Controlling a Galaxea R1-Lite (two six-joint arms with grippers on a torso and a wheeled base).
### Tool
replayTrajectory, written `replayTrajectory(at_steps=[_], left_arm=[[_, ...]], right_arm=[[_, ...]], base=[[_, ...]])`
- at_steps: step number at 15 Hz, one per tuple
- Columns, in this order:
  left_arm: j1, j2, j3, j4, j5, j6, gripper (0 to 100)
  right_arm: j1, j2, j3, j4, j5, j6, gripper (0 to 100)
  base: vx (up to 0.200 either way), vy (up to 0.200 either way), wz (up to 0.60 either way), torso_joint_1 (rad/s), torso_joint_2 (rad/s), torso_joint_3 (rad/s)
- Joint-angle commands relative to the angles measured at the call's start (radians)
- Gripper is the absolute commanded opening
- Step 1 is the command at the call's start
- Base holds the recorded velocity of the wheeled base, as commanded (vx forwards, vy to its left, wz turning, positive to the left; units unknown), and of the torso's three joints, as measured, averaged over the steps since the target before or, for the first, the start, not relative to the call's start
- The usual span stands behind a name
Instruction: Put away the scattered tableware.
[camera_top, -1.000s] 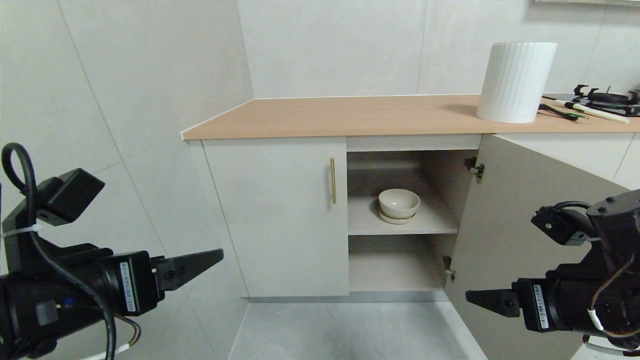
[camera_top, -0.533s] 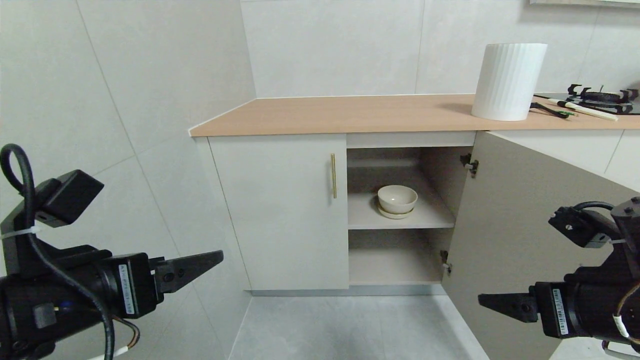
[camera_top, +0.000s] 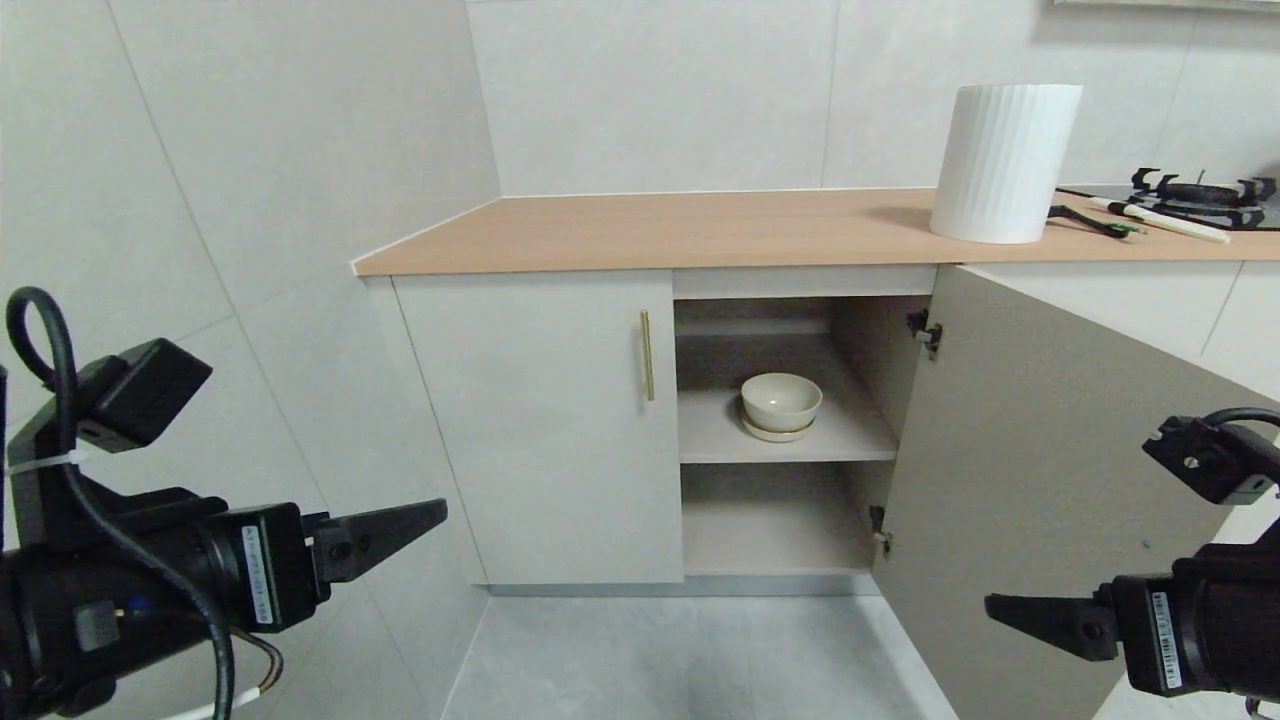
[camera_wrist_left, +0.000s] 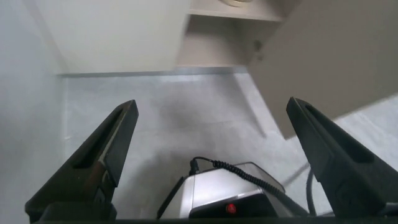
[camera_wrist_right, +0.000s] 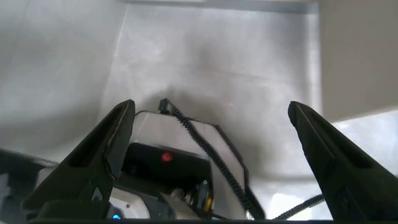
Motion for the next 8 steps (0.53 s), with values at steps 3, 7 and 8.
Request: replayTrajectory(at_steps=[3, 7, 8], left_arm=[[0.000, 0.003, 0.000, 0.001, 0.000, -0.002, 100], [0.000, 0.005, 0.000, 0.001, 0.000, -0.002, 100], [0.000, 0.003, 0.000, 0.001, 0.000, -0.002, 100]], right_arm=[[-0.027, -0.002, -0.025, 0.065, -0.044, -0.001, 100], [-0.182, 0.012, -0.066, 0.111, -0.074, -0.052, 100], [-0.237, 0.015, -0.069, 0.109, -0.076, -0.078, 100]], base=[[0.000, -0.200, 0.00, 0.004, 0.00, 0.002], [0.000, -0.200, 0.00, 0.004, 0.00, 0.004], [0.000, -0.200, 0.00, -0.002, 0.00, 0.002]])
